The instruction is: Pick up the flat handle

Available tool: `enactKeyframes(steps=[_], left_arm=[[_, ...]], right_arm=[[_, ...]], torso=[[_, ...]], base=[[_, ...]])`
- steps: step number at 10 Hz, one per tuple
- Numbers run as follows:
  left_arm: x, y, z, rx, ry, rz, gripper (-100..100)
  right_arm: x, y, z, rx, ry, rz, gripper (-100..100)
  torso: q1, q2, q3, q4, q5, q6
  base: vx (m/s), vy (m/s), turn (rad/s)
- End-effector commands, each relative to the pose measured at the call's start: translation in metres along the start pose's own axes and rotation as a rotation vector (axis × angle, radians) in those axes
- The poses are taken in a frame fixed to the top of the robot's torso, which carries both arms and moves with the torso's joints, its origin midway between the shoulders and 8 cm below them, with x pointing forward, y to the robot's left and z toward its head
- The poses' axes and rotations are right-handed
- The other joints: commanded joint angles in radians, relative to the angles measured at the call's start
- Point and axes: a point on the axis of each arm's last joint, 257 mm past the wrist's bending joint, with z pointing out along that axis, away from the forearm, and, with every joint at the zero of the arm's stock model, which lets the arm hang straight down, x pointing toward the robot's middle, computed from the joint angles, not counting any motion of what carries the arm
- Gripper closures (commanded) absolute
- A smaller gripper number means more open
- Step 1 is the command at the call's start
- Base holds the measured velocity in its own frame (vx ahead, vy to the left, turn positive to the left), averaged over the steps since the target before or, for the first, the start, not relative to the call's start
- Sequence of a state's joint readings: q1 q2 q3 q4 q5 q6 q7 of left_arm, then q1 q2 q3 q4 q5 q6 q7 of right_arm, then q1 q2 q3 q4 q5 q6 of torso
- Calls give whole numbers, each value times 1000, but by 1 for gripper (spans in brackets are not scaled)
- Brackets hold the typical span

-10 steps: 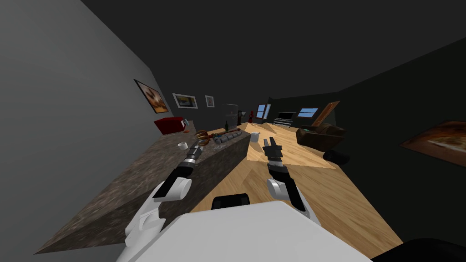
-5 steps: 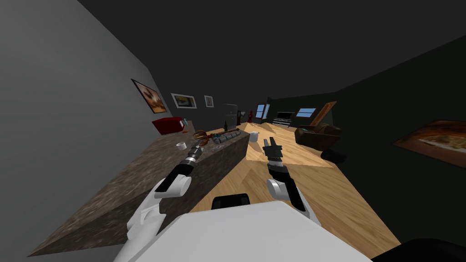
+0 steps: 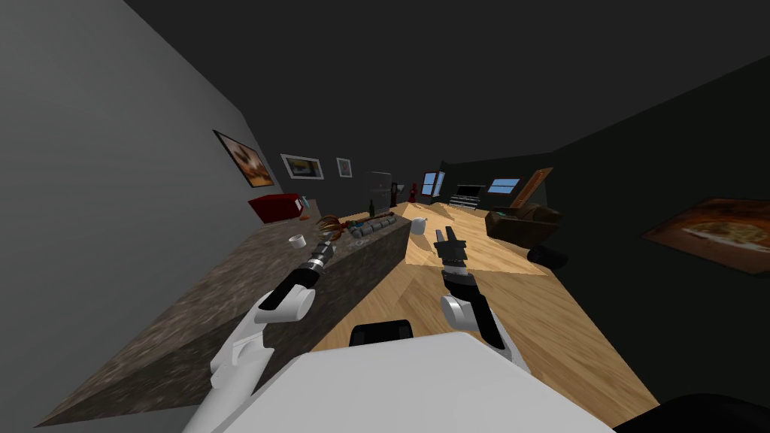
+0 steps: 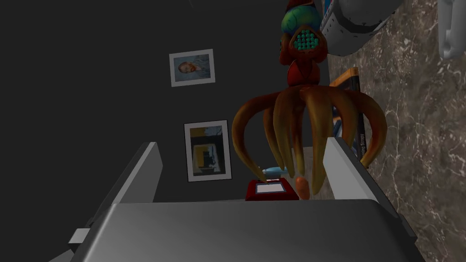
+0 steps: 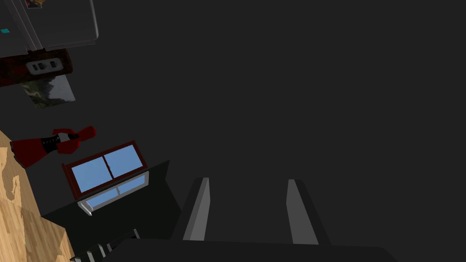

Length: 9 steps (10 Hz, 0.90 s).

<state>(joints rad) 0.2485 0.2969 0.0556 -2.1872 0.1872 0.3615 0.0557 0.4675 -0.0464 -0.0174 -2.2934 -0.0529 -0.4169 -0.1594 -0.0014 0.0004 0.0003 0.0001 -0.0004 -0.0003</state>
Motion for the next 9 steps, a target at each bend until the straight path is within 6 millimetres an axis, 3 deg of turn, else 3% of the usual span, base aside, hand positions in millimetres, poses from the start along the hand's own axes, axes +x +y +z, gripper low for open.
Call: enactKeyframes(steps=[1,9], left_arm=[[-3,8,5,-40,-1,3,-100],[-14,47,7,-217,-13,5,-100]], right_arm=[[0,0,0,0,0,0,0],[0,0,0,0,0,0,0]], torso=[[0,0,0,0,0,0],[-1,-1,0,0,0,0]], base=[[0,-37,-34],[2,-32,-16]])
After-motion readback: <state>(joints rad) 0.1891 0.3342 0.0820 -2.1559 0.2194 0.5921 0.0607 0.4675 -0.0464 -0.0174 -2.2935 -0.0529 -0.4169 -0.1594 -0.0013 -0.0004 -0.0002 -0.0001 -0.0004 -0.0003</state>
